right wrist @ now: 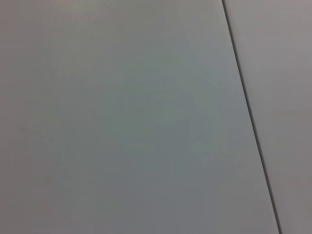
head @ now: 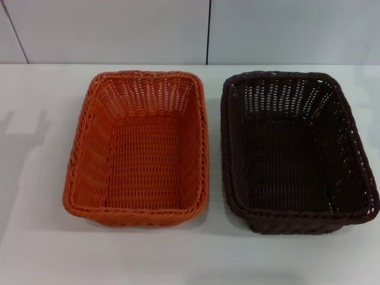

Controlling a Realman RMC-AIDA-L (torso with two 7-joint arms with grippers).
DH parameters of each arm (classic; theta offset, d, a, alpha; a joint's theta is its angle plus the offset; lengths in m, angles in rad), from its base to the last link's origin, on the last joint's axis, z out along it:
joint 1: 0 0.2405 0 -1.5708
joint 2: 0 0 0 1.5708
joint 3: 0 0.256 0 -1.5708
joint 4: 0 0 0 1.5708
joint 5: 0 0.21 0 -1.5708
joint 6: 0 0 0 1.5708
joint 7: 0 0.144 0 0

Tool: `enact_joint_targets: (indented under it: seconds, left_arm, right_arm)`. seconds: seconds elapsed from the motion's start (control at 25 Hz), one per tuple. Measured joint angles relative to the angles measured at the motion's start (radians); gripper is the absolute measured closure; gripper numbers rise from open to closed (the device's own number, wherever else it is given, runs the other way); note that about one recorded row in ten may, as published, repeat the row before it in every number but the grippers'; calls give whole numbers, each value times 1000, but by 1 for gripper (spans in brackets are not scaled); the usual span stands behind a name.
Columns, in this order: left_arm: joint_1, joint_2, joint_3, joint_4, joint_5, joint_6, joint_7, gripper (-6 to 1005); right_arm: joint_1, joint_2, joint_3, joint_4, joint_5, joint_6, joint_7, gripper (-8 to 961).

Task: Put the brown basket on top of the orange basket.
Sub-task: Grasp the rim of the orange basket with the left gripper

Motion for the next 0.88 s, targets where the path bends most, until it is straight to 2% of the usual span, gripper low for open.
enact_joint_targets:
  seconds: [0.88]
  left_arm:
    - [-2, -3, 16, -9, 0, 4, -24, 186]
  right_arm:
    - [-13, 0, -2, 1, -5, 2, -5, 377]
